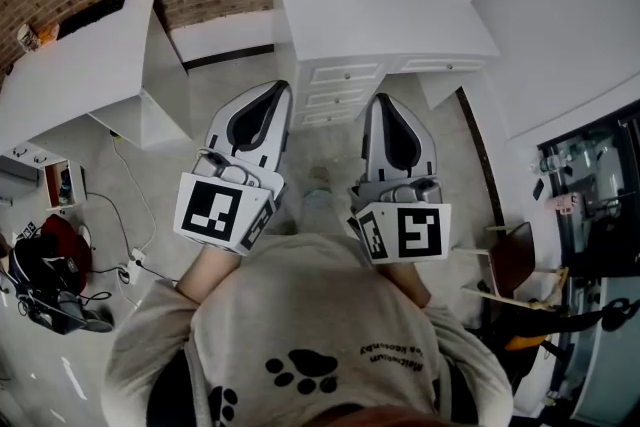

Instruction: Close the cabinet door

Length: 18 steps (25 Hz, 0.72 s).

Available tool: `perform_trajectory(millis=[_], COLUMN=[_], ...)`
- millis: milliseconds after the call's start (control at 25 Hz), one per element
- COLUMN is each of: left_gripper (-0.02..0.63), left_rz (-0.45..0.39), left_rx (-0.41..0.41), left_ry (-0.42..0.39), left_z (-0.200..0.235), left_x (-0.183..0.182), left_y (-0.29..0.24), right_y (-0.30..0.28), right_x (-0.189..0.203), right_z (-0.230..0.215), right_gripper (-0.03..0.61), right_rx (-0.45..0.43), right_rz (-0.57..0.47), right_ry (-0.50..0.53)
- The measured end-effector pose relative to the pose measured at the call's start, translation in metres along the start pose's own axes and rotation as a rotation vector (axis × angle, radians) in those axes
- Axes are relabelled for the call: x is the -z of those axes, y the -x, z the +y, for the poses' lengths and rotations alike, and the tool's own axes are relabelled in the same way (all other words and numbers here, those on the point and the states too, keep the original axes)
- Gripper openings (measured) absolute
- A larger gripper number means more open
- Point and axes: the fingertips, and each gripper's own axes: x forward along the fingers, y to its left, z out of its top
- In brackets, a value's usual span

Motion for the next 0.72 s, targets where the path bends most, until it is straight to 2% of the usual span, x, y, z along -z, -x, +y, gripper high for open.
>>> perform_trajectory(millis=[320,720], left_gripper=[0.008,0.009], left_rz=[-0.020,-0.025], left_rx=[-0.032,-0.071], left_ry=[-0.003,0.008], left_z=[0.023,0.070], left_x=[0.004,0.011], left_y=[-0.026,-0.106], right_y=[-0.040,-0.137], right_x=[0.005,0.021], right_z=[-0.006,-0.042], right_gripper=[0.011,0.011], right_rx=[-0.065,-0.130], right_rz=[-0.036,-0.032], right_ry=[0.004,-0.001])
